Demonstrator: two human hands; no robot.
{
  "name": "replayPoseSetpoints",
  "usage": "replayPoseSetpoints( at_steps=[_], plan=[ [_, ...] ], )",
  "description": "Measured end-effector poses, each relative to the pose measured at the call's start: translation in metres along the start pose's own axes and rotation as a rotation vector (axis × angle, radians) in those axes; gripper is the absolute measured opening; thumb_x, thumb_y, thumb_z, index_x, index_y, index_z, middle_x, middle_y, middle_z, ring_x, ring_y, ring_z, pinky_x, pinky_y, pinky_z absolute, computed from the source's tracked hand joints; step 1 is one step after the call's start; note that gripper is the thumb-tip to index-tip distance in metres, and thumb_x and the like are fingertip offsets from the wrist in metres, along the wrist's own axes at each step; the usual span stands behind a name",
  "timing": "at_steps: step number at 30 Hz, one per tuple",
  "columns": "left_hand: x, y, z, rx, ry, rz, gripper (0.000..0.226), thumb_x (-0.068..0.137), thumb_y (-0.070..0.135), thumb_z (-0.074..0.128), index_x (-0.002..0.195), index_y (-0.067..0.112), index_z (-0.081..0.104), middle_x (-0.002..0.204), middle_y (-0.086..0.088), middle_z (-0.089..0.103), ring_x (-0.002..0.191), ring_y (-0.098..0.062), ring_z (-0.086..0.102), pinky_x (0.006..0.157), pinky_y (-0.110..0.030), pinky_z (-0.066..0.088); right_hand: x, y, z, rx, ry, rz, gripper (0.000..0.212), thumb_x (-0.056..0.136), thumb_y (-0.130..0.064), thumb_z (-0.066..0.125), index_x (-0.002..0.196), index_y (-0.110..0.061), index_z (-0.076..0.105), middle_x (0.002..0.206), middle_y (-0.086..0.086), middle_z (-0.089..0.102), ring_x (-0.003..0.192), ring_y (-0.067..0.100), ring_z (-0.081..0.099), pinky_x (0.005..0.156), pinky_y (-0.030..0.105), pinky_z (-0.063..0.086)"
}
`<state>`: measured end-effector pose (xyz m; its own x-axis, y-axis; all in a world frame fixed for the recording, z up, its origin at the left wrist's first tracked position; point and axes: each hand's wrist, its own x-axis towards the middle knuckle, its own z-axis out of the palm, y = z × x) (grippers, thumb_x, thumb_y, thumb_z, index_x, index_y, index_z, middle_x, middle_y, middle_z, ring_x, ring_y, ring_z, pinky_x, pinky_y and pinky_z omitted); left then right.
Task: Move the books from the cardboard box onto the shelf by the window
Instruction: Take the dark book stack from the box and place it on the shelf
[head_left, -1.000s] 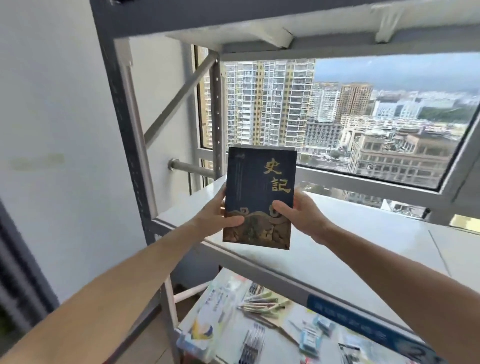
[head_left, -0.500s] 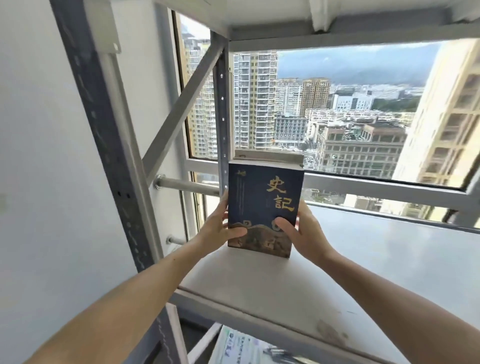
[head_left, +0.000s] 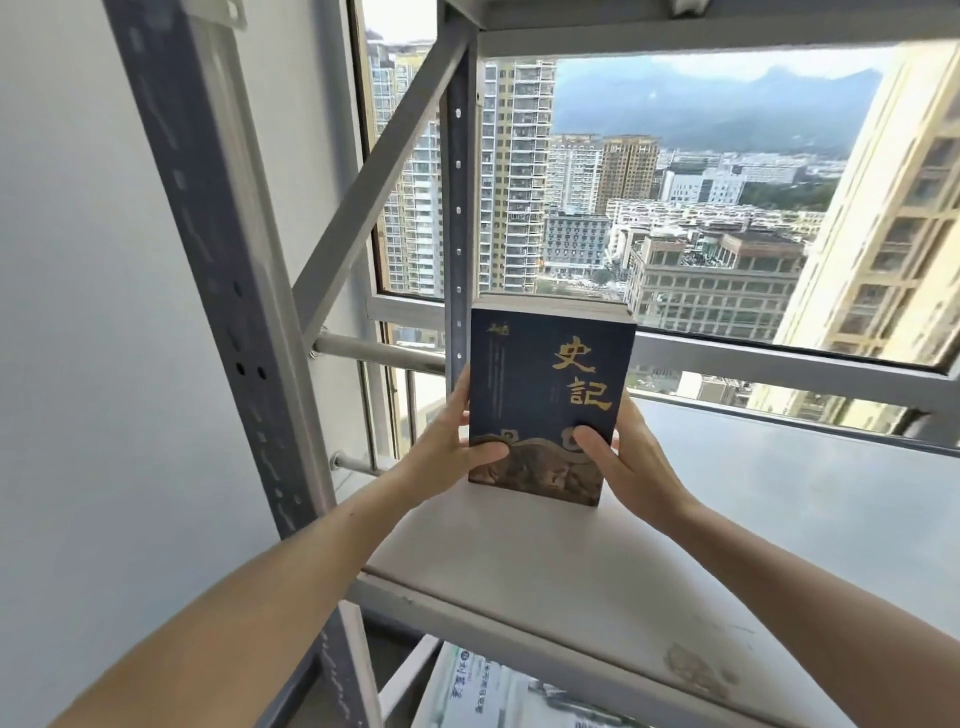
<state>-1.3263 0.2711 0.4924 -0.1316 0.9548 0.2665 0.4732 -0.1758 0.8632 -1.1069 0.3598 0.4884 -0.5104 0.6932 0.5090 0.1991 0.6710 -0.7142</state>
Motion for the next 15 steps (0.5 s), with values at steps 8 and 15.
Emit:
replayPoseSetpoints(
  at_steps=[8, 15],
  plan=[
    [0.030, 0.021, -0.012, -0.064, 0.025, -0.180, 0.089, 0.081, 0.015, 0.075, 0.151, 0.032, 0.021, 0.129, 0.005, 0.058, 0.114, -0.014, 0.057, 0.099, -0.034, 0.048, 0.040, -0.014, -0.009, 0.238, -0.073, 0.212, 0.027, 0.099, -0.020, 0.052, 0.126, -0.019, 0.053, 0.111, -0.005, 0.067, 0.101, 0.010, 0.066, 0.073, 0.019, 0.056],
    [0.065, 0.029, -0.025, -0.202, 0.153, -0.593, 0.014, 0.079, 0.012, 0.077, 0.083, 0.005, 0.066, 0.073, -0.007, 0.071, 0.055, -0.012, 0.068, 0.049, -0.023, 0.053, 0.090, -0.009, -0.003, 0.336, -0.261, 0.792, 0.028, 0.092, -0.038, 0.063, 0.103, -0.012, 0.067, 0.083, 0.006, 0.068, 0.074, 0.023, 0.067, 0.067, 0.040, 0.059]
  ],
)
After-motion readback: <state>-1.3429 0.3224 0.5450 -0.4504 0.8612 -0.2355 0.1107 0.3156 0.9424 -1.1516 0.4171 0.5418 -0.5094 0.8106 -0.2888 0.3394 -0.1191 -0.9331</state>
